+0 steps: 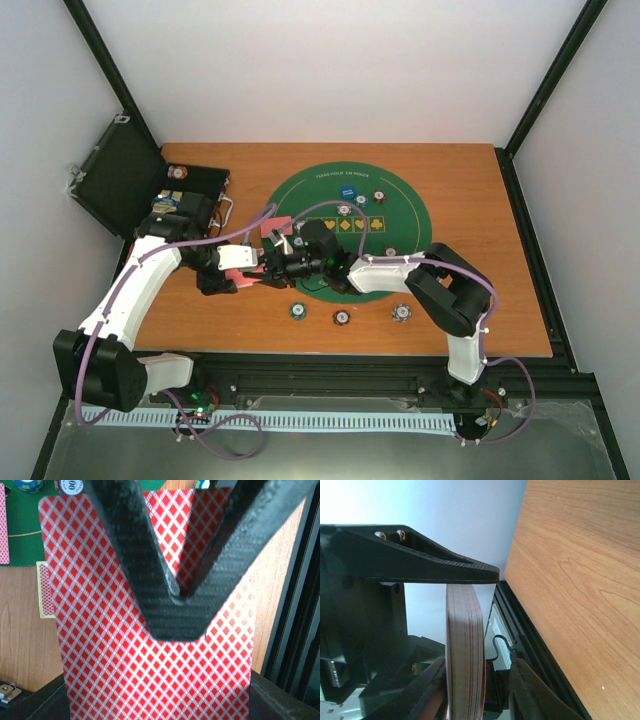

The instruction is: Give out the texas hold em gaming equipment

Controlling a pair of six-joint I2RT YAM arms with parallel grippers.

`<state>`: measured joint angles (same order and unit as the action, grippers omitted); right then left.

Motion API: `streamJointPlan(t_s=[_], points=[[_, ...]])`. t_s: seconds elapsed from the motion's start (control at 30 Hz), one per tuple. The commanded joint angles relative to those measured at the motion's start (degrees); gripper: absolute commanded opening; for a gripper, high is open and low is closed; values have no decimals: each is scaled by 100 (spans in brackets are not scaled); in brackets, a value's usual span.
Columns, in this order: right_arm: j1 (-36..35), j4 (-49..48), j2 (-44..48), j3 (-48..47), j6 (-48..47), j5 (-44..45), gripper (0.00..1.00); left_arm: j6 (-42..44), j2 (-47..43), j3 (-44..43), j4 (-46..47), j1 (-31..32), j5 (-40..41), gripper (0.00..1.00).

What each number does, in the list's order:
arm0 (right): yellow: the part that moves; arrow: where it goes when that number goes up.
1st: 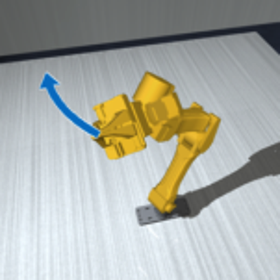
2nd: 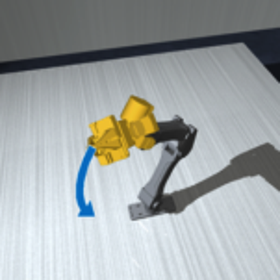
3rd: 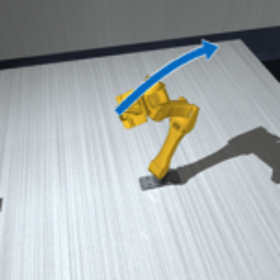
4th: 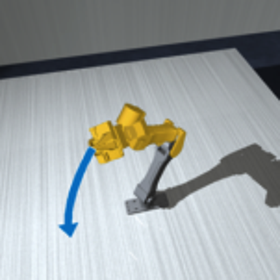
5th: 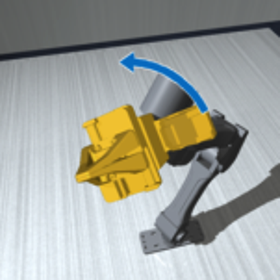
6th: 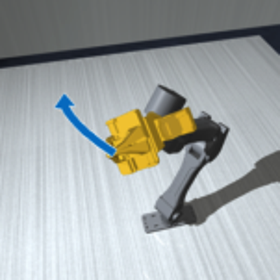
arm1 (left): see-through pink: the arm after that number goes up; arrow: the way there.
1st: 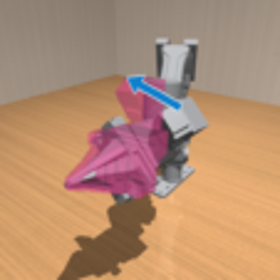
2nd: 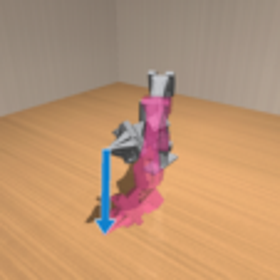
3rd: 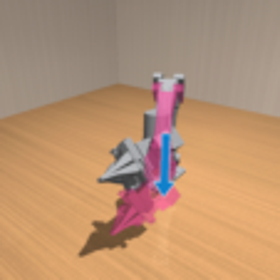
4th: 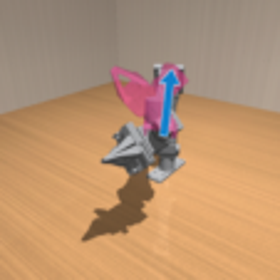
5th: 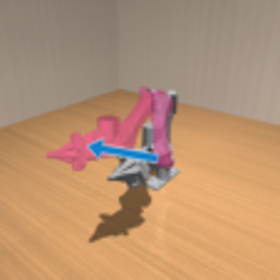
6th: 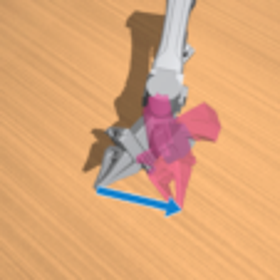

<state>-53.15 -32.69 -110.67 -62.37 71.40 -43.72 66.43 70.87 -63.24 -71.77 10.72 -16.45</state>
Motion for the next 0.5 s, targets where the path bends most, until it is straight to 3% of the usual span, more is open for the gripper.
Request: streamJointPlan(t_s=[0.0,0.27,0.47], points=[[109,643,201,174,-245,219,31,107,-178,-171,13,0,-142,6],[213,1062,558,172,-415,300,17,132,-198,-54,96,0,-50,6],[302,1389,775,213,-618,338,14,124,-188,-48,101,0,-30,6]])
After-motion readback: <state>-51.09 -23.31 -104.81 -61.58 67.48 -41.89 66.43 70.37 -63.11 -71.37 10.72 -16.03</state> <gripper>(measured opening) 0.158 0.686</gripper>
